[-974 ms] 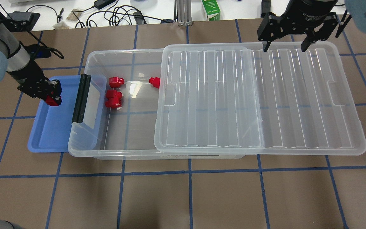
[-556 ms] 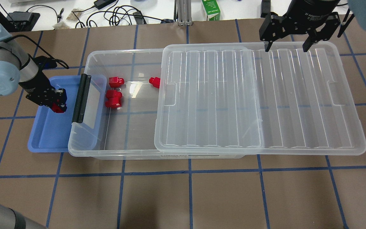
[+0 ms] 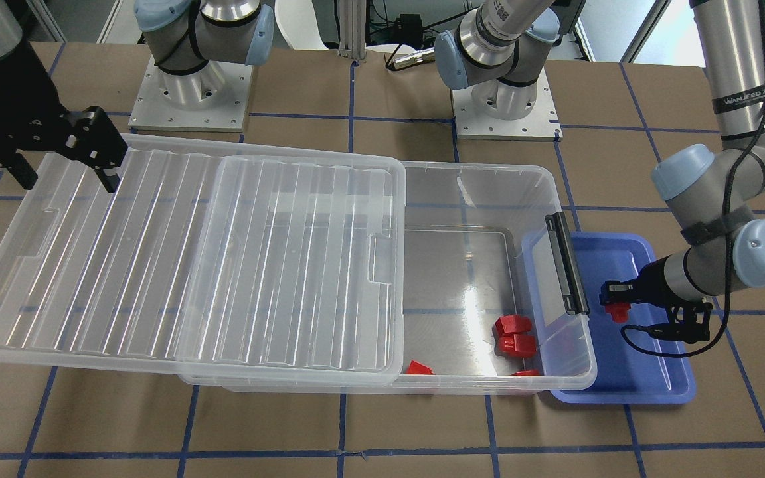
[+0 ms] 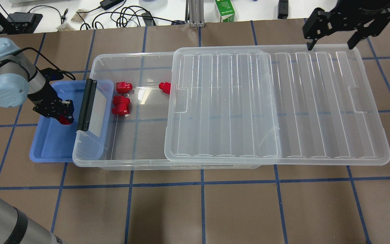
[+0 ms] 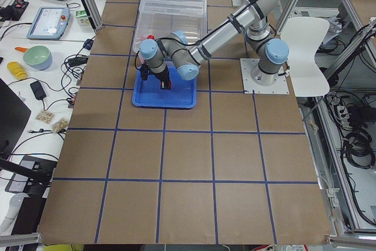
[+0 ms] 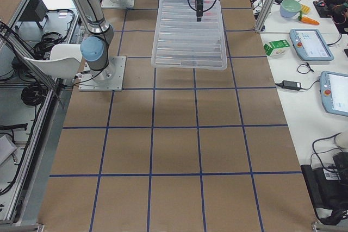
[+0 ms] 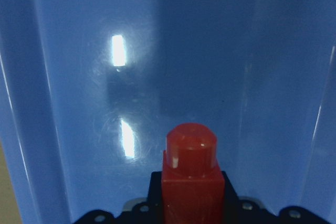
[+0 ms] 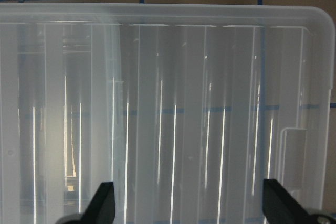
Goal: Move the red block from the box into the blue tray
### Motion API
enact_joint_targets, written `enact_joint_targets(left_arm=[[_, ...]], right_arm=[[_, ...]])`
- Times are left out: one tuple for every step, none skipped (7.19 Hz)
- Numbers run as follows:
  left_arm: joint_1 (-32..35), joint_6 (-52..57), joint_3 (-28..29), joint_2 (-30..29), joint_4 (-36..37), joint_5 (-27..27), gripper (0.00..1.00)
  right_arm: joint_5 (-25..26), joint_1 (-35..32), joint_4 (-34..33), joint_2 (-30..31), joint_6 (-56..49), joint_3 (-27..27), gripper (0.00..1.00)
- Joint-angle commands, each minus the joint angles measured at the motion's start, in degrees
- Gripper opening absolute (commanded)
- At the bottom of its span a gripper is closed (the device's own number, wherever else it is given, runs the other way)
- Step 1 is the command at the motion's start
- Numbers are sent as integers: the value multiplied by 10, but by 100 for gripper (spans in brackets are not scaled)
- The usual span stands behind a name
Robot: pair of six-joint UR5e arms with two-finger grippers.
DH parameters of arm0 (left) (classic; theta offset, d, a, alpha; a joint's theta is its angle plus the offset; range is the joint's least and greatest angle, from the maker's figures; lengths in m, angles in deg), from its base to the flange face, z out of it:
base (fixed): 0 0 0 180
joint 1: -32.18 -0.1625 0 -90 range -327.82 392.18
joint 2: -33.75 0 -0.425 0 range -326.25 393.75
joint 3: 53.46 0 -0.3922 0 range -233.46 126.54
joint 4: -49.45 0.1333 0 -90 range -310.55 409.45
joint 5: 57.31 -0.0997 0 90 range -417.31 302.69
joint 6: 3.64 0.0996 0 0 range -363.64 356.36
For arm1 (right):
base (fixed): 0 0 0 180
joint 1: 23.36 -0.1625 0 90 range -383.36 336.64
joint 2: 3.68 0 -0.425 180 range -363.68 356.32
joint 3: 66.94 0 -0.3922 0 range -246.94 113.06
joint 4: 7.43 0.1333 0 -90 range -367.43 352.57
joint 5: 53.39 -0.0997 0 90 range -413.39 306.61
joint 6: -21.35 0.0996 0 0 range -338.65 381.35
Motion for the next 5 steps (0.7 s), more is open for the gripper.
enact_joint_targets(left_arm=[[0,-2,1,-16,6,2,0],[0,-4,1,-22,6,2,0],[0,-6,1,-24,5,-1,6],[0,-6,1,-24,5,-1,41],[0,-5,1,-23,5,-1,70]], right_arm=[[-1,108,10,8,-126,-1,100],[-2,158,5,5,-191,8,100],[-10,200,3,1,-214,19,100],[-10,232,-8,-10,-225,48,100],[-10,250,-65,-17,-280,94,100]])
